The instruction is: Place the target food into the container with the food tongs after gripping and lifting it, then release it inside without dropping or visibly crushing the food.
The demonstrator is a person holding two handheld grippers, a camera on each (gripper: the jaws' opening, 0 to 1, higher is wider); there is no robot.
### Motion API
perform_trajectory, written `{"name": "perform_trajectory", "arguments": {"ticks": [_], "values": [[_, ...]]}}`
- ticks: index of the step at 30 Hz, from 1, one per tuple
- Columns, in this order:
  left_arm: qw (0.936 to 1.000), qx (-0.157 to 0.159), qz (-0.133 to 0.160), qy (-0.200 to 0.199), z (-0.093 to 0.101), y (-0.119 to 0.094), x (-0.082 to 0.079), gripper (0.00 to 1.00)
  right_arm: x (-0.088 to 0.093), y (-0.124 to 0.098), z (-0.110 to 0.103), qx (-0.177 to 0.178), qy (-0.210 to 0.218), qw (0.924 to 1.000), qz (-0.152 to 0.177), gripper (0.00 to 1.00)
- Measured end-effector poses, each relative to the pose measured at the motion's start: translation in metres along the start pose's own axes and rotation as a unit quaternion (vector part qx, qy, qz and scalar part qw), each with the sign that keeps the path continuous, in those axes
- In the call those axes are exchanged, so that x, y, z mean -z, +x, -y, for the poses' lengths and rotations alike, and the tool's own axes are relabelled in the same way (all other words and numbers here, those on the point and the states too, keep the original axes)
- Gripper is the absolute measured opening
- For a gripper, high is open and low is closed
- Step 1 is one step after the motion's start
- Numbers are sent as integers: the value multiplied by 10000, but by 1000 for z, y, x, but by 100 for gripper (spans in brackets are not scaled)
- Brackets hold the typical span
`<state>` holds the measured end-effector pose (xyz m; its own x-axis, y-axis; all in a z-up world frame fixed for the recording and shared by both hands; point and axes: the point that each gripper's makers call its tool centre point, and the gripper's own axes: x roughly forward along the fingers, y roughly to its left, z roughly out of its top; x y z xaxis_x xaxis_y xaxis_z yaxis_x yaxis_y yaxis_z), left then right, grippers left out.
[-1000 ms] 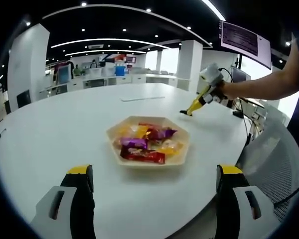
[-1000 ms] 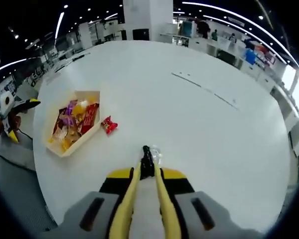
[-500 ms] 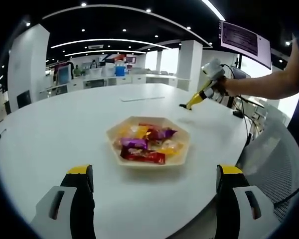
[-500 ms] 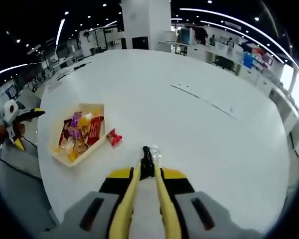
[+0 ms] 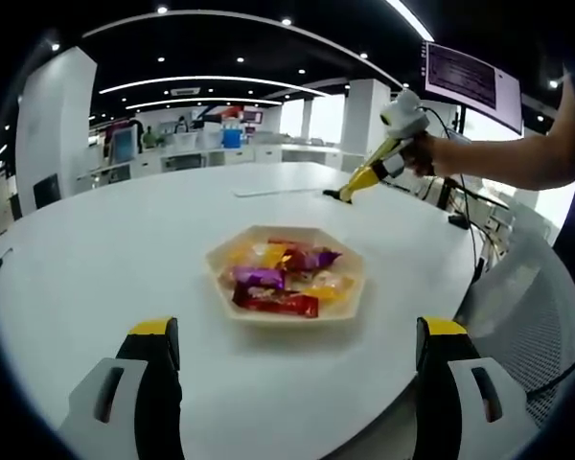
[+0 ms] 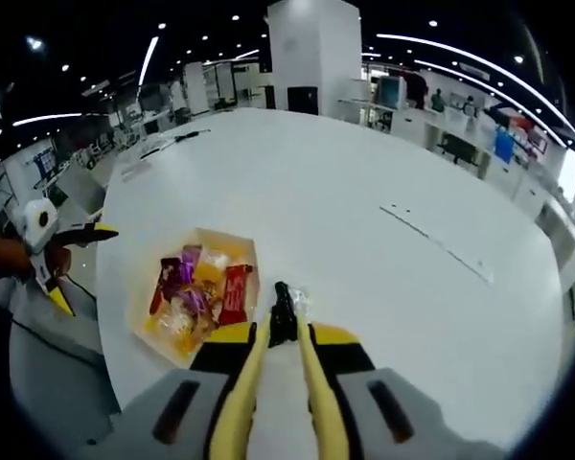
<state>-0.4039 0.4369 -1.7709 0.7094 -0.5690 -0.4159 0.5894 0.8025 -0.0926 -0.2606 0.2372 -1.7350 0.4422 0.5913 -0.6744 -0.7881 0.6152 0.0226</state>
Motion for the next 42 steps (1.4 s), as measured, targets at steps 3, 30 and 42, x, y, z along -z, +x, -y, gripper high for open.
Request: {"name": "perform_trajectory", "arguments": {"ticks": [3,30,42], "values": [[10000,-9,10,6,0,0,0,100,-12,9,-14,-140,-90,9999,38,20],[10000,-53,47,31,-1,-1,-2,100,-57,45,-108,-961,-893,9911,227,23],[10000,-23,27,46,0,-1,-2,100,-66,29,-96,-938,-878,9903,529,24]]}}
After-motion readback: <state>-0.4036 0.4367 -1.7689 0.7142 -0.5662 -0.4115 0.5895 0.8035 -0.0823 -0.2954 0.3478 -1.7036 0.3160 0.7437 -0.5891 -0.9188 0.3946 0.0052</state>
